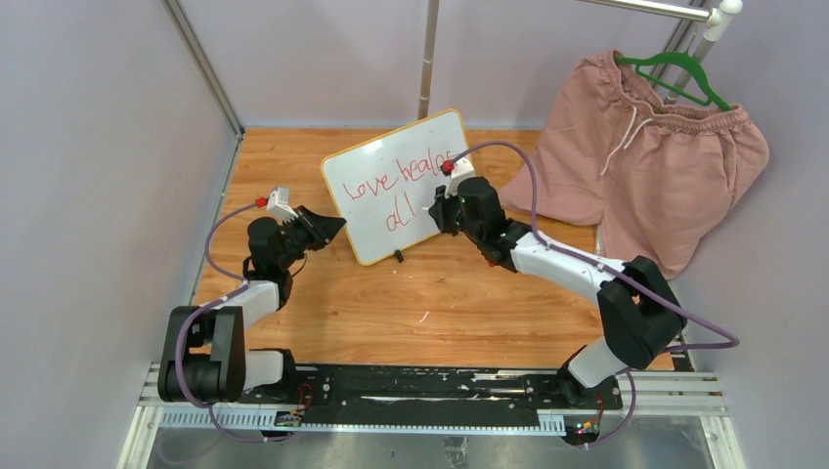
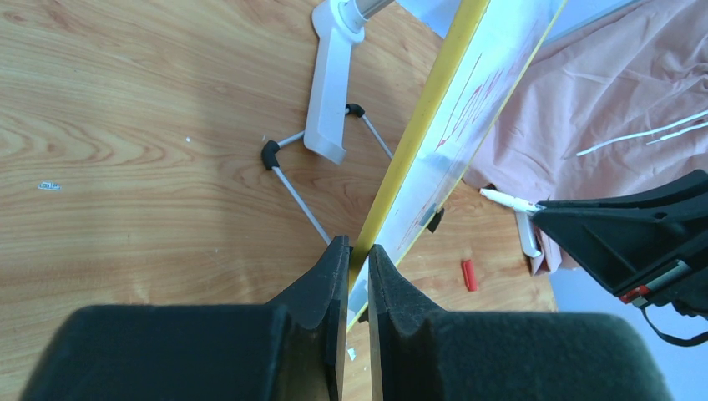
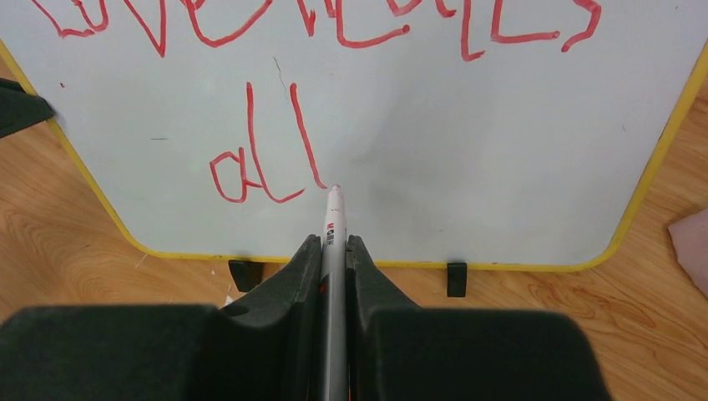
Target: Write a sentence on the whiteboard
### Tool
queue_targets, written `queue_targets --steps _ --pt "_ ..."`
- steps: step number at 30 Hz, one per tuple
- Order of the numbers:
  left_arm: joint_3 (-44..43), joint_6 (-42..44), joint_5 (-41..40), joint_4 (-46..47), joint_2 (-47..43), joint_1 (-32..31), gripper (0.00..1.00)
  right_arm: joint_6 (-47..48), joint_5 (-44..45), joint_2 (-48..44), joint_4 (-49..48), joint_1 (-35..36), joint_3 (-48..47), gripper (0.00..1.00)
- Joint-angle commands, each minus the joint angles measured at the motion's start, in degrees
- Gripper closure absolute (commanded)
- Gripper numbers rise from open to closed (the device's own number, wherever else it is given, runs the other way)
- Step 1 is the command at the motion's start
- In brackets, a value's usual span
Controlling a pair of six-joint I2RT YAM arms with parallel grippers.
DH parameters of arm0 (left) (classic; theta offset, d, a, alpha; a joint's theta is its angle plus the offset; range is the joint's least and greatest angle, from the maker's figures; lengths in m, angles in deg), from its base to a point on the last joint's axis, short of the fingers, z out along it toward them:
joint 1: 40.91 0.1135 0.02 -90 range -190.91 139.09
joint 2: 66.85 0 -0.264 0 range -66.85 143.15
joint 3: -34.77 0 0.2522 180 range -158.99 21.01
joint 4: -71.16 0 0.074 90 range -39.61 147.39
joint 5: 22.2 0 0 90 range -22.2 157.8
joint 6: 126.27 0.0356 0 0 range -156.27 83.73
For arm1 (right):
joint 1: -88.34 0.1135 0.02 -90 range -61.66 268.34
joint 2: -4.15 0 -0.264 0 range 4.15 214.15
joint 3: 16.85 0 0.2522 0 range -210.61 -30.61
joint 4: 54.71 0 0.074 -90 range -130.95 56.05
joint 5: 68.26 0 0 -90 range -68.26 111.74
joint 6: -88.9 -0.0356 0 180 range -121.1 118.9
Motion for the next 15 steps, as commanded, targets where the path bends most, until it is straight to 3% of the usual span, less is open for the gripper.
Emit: queue_targets --steps 1,15 --pt "0.1 0.4 -0.5 -0.3 -1.2 -0.1 1.0 -0.1 -0.4 -2.1 -3.8 -0.6 4.1 1.0" --pt "0.3 0.4 -0.7 -0.7 -1.3 -0.3 1.0 -2.0 -6.1 -3.3 -13.2 -3.2 10.0 1.0"
